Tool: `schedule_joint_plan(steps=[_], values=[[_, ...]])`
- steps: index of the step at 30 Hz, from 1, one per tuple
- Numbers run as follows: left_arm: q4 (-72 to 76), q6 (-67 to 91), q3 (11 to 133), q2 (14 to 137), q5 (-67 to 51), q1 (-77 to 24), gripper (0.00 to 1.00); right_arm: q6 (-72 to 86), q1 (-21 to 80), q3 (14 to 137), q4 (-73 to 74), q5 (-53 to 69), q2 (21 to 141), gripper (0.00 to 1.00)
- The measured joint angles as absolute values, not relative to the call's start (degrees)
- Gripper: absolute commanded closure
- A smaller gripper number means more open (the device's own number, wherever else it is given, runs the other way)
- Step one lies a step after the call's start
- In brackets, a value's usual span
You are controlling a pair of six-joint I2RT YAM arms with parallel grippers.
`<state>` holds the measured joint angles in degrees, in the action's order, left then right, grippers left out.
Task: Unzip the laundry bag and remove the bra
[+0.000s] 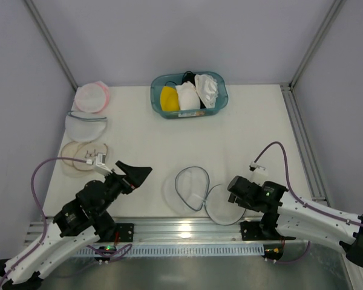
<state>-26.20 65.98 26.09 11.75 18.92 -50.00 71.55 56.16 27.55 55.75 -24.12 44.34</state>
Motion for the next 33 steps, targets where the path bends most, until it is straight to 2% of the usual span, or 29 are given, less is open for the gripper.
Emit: schedule_joint_plan(steps=[6, 14, 17, 18, 21, 23, 26, 33], values=[[-26.8, 66.0, 26.0, 11.0, 19.0, -50.0, 0.01, 71.7, 56.2, 27.5, 55.3, -24.2, 48.3, 0.31], [-27.7, 66.0, 25.8, 8.8, 19.1, -50.0, 0.01, 74.7, 59.4, 29.7, 58.2, -25.7, 54.8, 0.27], [-28.0, 66.0, 25.6, 8.1, 19.1, -50.0, 0.01, 76.3, 59.9, 29.8, 58.0, -25.8, 55.4, 0.34], [-28.1, 66.0, 25.5, 7.7, 19.2, -50.0, 0.01, 76.7, 59.9, 29.2, 56.8, -25.5, 55.3, 0.4], [-28.5, 66.1, 25.2, 6.5, 19.4, -50.0, 0.01, 77.8, 60.2, 26.5, 53.9, -24.3, 55.0, 0.43], [-29.3, 66.2, 25.2, 5.3, 19.6, -50.0, 0.0, 78.3, 60.6, 25.5, 53.1, -23.7, 55.0, 0.43], [-30.6, 66.7, 25.2, 3.2, 20.0, -50.0, 0.01, 78.6, 60.7, 25.6, 52.4, -23.6, 55.1, 0.32], [-32.6, 67.2, 25.2, 1.1, 20.6, -50.0, 0.01, 79.2, 60.9, 27.3, 54.2, -24.1, 56.0, 0.32]])
